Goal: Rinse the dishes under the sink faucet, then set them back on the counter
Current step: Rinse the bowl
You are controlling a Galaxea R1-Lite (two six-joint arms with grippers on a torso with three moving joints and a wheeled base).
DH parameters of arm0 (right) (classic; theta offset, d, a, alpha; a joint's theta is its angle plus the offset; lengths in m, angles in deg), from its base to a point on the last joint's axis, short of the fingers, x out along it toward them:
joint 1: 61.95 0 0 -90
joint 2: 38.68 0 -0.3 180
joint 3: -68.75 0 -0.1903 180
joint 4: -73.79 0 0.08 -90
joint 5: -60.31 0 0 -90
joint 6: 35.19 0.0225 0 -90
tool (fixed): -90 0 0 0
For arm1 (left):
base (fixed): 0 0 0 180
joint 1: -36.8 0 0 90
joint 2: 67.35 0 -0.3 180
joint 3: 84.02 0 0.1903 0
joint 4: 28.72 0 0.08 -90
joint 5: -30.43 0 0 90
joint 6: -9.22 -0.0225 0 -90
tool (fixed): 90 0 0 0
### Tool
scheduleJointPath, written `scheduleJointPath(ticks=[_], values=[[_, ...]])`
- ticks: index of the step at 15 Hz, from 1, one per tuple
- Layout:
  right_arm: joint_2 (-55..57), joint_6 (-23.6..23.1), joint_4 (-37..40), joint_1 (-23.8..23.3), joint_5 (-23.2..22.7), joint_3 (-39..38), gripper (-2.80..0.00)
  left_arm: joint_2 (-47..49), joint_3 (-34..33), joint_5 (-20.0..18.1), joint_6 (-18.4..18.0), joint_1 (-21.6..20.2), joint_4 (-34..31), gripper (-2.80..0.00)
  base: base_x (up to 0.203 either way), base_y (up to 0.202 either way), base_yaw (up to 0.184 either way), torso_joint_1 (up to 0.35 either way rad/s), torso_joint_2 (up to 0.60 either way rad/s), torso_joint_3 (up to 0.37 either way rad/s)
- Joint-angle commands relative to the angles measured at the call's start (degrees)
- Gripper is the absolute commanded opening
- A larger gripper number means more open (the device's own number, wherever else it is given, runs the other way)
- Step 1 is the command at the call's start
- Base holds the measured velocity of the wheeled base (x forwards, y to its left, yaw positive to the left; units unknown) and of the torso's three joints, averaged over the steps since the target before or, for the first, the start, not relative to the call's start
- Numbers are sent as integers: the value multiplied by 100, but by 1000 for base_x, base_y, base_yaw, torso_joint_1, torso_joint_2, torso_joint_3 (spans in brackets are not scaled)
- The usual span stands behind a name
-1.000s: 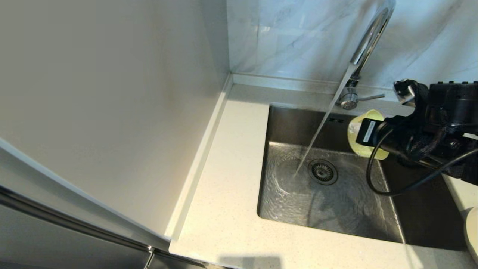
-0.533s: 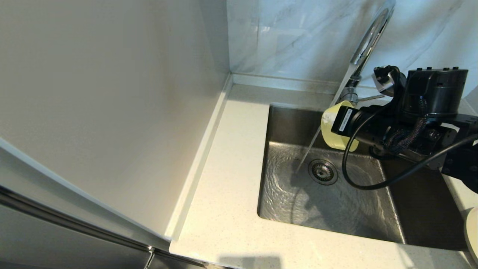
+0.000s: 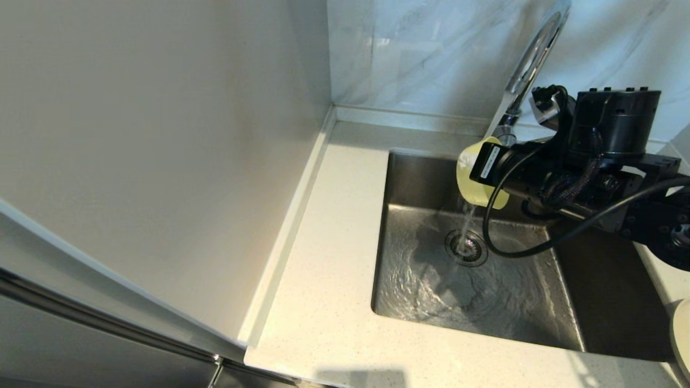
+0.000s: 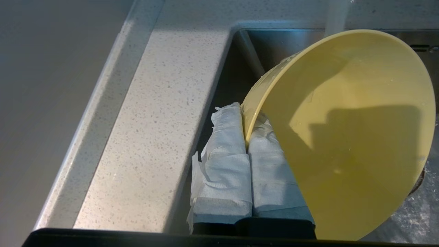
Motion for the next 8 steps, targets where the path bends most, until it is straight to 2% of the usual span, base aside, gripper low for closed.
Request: scheduleJointPath(ticks=[1, 8], values=[[38, 6, -5, 61, -2, 83, -280, 0, 0, 1, 1, 0, 0, -280, 0, 0, 0, 0, 0, 0], [441, -157, 13, 203, 6, 374, -280, 0, 0, 1, 1, 0, 0, -280, 0, 0, 0, 0, 0, 0]])
